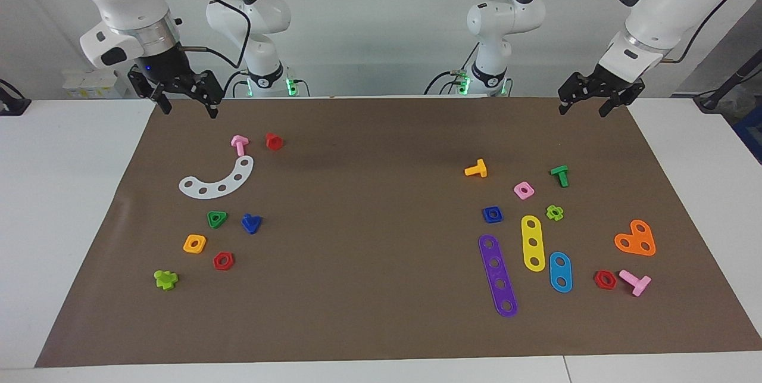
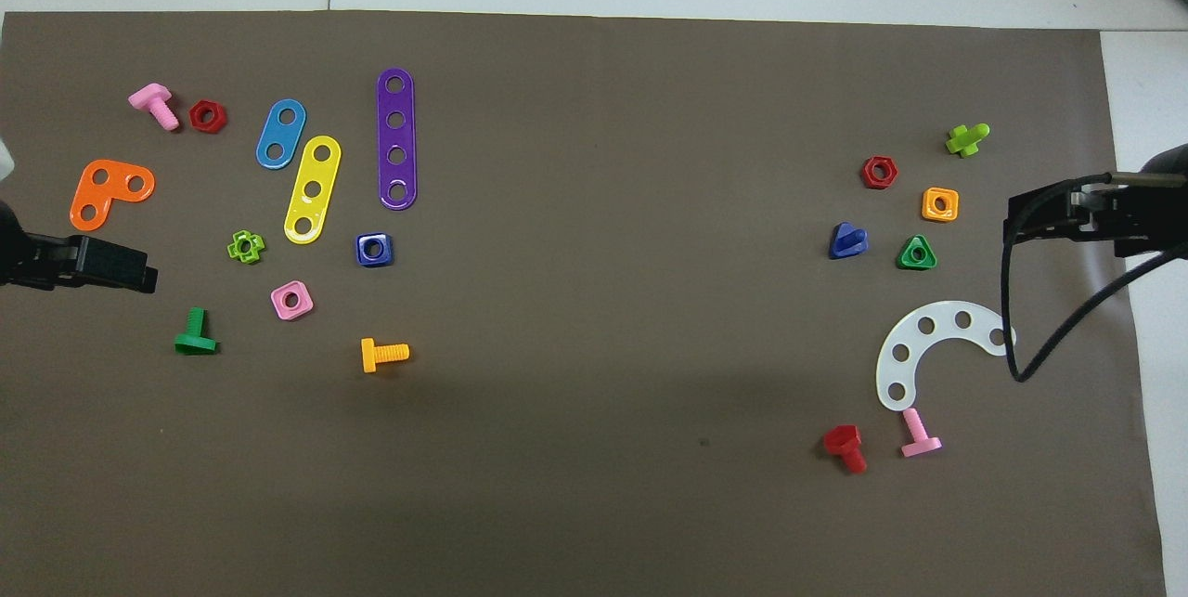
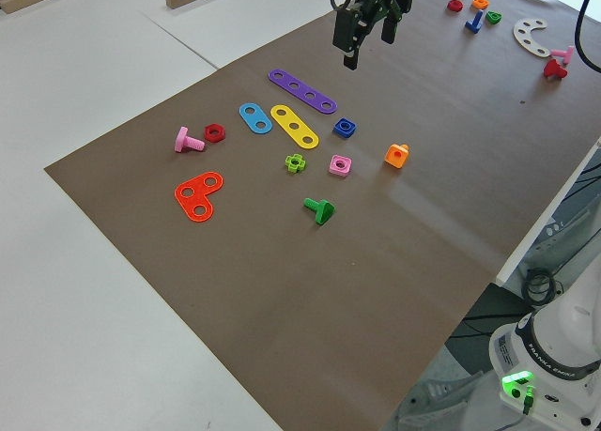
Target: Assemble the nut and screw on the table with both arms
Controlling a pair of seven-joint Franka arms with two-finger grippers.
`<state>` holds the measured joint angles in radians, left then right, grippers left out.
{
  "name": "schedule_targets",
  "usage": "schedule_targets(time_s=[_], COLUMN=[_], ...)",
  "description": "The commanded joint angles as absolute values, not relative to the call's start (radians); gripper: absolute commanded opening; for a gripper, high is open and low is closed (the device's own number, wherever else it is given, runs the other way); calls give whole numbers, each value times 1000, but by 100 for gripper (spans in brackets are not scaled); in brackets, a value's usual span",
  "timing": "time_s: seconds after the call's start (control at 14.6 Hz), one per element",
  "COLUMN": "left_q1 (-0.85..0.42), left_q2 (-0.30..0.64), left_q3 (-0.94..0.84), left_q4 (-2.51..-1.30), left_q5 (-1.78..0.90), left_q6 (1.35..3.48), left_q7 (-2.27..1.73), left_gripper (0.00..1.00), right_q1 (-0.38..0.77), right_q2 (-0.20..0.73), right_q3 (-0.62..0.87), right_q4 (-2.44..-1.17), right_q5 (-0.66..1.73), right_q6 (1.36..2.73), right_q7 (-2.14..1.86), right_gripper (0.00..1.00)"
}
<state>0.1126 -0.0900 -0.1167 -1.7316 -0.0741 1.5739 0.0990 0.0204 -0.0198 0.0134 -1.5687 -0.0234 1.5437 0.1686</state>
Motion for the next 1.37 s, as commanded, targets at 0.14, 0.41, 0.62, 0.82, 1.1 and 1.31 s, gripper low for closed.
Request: schedule_targets(time_s=[0.14,0.41,0.62,0.82,1.1,1.31], left_q1=[123,124,123,124,123,130], left_q2=[-118,-118,-118,-118,-118,-117], left_q3=[-118,-118,-118,-118,-118,-117], left_q4=[-1763,-1764,-1763,-1763,-1753,-1749], left_q5=[-86,-86,-86,-86,-84,-84], left_q6=[1588,1586,1586,1586,1560,1562], left_q7=[109,109,109,107,106,107], left_gripper=[100,100,100,100,100,100], right_q1=[12,15,14,12,14,18], right_q2=[-44,-48,-38,-61,-19,38], right_q3=[17,18,18,18,18,18], right_q4=[-1598,-1612,-1638,-1773,-1874,-1914], right_q5=[-11,-9,-8,-8,-8,-8], right_q6=[1559,1571,1638,1791,1943,2037], right_q7=[155,143,150,152,153,152], right_gripper=[100,100,99,99,96,96])
